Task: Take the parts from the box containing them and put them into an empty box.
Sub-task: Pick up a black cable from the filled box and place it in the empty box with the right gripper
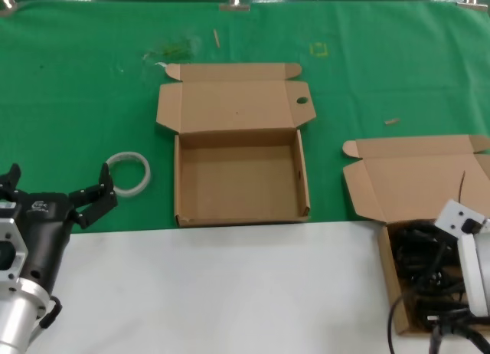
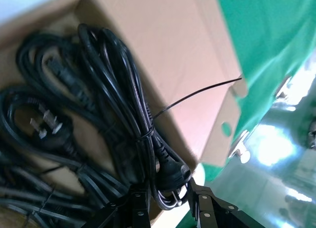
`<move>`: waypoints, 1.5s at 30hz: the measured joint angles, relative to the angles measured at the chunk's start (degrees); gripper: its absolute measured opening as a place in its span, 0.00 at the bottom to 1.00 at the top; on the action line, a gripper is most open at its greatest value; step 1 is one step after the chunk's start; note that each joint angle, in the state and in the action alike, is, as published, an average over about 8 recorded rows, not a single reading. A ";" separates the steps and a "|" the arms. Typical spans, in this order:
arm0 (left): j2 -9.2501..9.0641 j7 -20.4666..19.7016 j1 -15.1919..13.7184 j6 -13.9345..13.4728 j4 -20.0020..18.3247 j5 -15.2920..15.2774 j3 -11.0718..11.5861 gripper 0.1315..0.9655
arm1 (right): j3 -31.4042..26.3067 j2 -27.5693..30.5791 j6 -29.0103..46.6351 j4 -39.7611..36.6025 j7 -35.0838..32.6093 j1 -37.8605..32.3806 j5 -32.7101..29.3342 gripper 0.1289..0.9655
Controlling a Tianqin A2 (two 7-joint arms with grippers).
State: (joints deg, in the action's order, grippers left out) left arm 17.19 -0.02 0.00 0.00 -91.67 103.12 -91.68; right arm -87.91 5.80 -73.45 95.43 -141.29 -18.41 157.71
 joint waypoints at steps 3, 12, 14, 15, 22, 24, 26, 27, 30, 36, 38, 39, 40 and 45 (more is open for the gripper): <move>0.00 0.00 0.00 0.00 0.00 0.00 0.00 1.00 | -1.75 -0.01 -1.76 2.11 0.96 -0.29 -0.12 0.19; 0.00 0.00 0.00 0.00 0.00 0.00 0.00 1.00 | -7.67 -0.03 -7.57 8.86 3.93 -0.98 -1.73 0.19; 0.00 0.00 0.00 0.00 0.00 0.00 0.00 1.00 | -8.94 -0.03 -8.64 10.20 4.62 -1.17 -2.16 0.19; 0.00 0.00 0.00 0.00 0.00 0.00 0.00 1.00 | -9.59 -0.03 -9.07 10.78 4.99 -1.29 -2.33 0.19; 0.00 0.00 0.00 0.00 0.00 0.00 0.00 1.00 | -14.15 -0.03 -8.94 11.00 8.39 -2.58 -1.94 0.19; 0.00 0.00 0.00 0.00 0.00 0.00 0.00 1.00 | -15.39 -0.03 -7.77 9.53 9.50 -3.07 -1.49 0.19; 0.00 0.00 0.00 0.00 0.00 0.00 0.00 1.00 | -16.48 -0.03 -6.20 7.58 10.49 -3.61 -1.05 0.19; 0.00 0.00 0.00 0.00 0.00 0.00 0.00 1.00 | -16.91 -0.03 -5.27 6.46 10.89 -3.91 -0.86 0.19; 0.00 0.00 0.00 0.00 0.00 0.00 0.00 1.00 | -17.71 -0.03 -2.28 2.96 11.67 -4.90 -0.43 0.19; 0.00 0.00 0.00 0.00 0.00 0.00 0.00 1.00 | -19.01 -0.02 4.16 -4.91 13.22 -7.79 -0.09 0.19; 0.00 0.00 0.00 0.00 0.00 0.00 0.00 1.00 | -20.07 -0.02 6.23 -7.72 14.53 -9.13 -0.04 0.19; 0.00 0.00 0.00 0.00 0.00 0.00 0.00 1.00 | -20.75 -0.02 7.21 -9.09 15.38 -9.83 -0.03 0.19; 0.00 0.00 0.00 0.00 0.00 0.00 0.00 1.00 | -21.49 -0.02 8.15 -10.41 16.29 -10.54 -0.01 0.19; 0.00 0.00 0.00 0.00 0.00 0.00 0.00 1.00 | -25.43 -0.01 11.92 -15.53 21.37 -13.70 0.02 0.19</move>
State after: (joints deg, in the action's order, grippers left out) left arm 17.19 -0.02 0.00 0.00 -91.67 103.12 -91.68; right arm -113.34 5.79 -61.53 79.90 -119.92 -32.10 157.73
